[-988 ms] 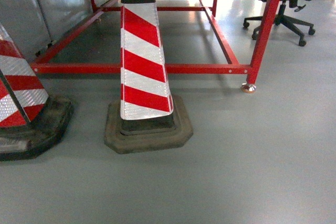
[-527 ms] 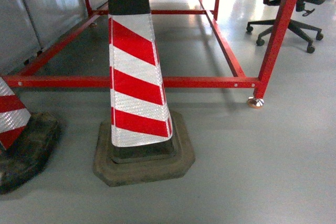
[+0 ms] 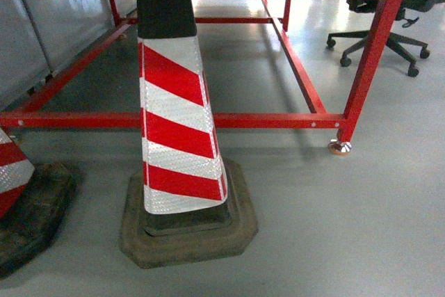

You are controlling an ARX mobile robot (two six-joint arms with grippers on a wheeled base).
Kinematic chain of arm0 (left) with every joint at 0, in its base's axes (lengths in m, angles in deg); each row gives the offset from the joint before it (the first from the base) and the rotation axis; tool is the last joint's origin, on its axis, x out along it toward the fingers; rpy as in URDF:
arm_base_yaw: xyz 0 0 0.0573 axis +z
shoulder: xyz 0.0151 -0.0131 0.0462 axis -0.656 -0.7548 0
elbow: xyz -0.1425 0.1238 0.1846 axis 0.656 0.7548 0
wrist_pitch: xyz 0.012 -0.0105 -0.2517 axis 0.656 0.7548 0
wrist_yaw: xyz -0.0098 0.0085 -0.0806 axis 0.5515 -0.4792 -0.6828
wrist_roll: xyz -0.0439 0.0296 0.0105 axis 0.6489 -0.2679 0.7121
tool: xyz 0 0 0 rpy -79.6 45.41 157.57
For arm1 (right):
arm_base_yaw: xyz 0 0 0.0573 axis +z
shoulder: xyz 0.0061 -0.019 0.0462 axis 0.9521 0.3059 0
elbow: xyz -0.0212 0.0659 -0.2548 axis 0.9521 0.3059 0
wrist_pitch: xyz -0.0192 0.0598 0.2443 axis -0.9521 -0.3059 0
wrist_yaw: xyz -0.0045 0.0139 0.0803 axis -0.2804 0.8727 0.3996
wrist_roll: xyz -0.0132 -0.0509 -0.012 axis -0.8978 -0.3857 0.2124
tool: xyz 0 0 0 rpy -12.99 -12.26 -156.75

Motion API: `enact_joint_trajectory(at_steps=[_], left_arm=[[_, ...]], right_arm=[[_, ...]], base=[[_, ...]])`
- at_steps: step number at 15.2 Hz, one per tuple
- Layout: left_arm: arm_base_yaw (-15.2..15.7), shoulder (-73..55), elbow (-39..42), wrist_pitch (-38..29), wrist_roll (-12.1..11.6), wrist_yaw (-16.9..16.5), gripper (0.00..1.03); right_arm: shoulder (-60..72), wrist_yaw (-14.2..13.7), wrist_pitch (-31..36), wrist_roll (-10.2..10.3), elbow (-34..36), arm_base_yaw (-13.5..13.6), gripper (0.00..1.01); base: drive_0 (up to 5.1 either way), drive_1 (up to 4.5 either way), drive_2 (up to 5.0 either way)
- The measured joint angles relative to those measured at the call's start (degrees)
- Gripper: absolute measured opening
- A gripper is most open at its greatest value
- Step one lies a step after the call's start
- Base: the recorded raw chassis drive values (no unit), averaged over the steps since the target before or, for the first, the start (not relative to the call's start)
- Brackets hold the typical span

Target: Pick capacitor and pack into box

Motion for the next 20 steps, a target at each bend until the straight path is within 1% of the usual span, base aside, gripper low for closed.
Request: enact_joint_trajectory(at_steps=[7, 20], left_arm=[[0.0, 0.0, 0.0, 0.0, -0.6, -0.1, 0.44], [0.0, 0.0, 0.0, 0.0, -0.6, -0.1, 0.44]], right_arm=[[0.0, 0.0, 0.0, 0.0, 0.0, 0.0, 0.98], [0.0, 0.0, 0.1, 0.0, 0.0, 0.0, 0.98]], base=[[0.0, 0.0, 0.0], [0.0, 0.0, 0.0]])
